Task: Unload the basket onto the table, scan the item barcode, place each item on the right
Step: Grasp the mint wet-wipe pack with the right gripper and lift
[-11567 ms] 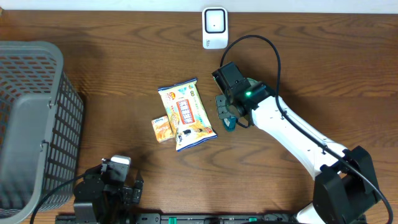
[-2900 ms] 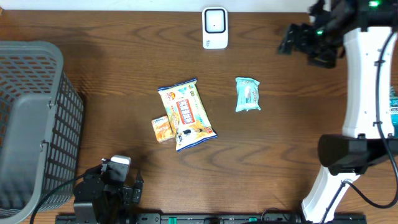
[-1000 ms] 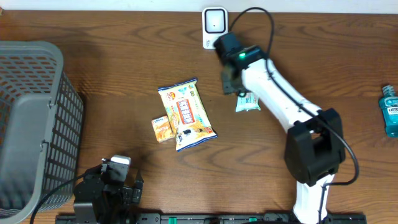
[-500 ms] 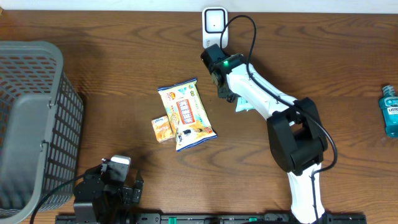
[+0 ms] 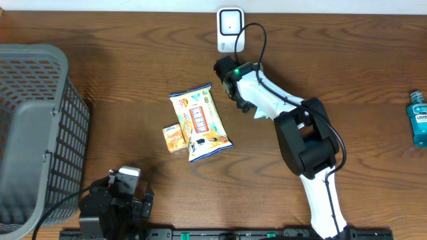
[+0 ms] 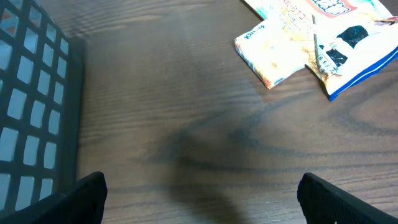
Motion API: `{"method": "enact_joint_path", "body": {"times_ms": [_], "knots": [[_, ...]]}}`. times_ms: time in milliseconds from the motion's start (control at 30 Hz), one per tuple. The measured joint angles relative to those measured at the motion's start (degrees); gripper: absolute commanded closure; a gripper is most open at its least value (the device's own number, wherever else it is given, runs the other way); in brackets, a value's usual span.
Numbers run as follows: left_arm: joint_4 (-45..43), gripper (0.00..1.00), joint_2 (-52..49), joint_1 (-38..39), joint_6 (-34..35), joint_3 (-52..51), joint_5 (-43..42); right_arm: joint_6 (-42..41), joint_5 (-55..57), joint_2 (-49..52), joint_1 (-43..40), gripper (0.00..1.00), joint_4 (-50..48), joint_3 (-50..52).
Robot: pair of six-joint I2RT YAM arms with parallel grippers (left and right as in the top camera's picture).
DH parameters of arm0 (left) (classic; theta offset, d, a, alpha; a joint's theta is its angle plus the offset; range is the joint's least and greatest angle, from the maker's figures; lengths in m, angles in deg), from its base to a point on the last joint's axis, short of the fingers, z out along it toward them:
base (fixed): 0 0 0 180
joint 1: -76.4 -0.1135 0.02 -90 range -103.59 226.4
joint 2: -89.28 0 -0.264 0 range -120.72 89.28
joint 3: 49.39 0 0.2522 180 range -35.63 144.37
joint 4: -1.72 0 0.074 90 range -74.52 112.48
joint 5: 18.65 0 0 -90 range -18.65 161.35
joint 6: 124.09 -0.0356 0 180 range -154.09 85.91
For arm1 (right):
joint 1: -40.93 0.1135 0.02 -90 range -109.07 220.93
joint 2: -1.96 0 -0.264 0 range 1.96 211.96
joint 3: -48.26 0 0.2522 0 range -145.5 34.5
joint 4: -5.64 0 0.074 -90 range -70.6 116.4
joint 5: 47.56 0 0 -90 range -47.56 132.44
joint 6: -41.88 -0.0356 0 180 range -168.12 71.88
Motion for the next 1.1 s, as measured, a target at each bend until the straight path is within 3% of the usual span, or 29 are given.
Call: {"method": "enact_joint_path", "body": {"times_ms": [133, 233, 333, 367, 700, 933, 1100], "knots": [[0.00, 0.02, 0.00, 0.00, 0.00, 0.00, 0.00, 2.03, -3.48, 0.02, -0.35, 0.99, 1.79, -1.51], [0.00, 0.02, 0.00, 0.00, 0.00, 0.00, 0.00, 5.09, -12.57, -0.26, -1.29, 0.99, 5.16, -4.57], [0.00, 0.02, 0.00, 0.00, 0.00, 0.00, 0.00, 10.40, -29.79, -1.53, -2.43, 0.99, 7.78, -7.23], [-0.02, 0.02, 0.00, 0.00, 0.00, 0.00, 0.00, 14.10, -41.11, -2.84, -3.10, 0.99, 8.52, -7.78], [-0.02, 0.02, 0.00, 0.00, 0.00, 0.00, 0.00, 38.12, -91.69, -9.42, -8.31, 0.99, 21.59, -8.59], [0.00, 0.02, 0.00, 0.00, 0.00, 0.00, 0.00, 45.92, -109.57, -9.44, -10.36, 0.99, 33.75, -8.59], [0.00, 0.02, 0.00, 0.00, 0.00, 0.00, 0.00, 47.34, -115.45, -9.44, -10.25, 0.99, 41.05, -8.59]]}}
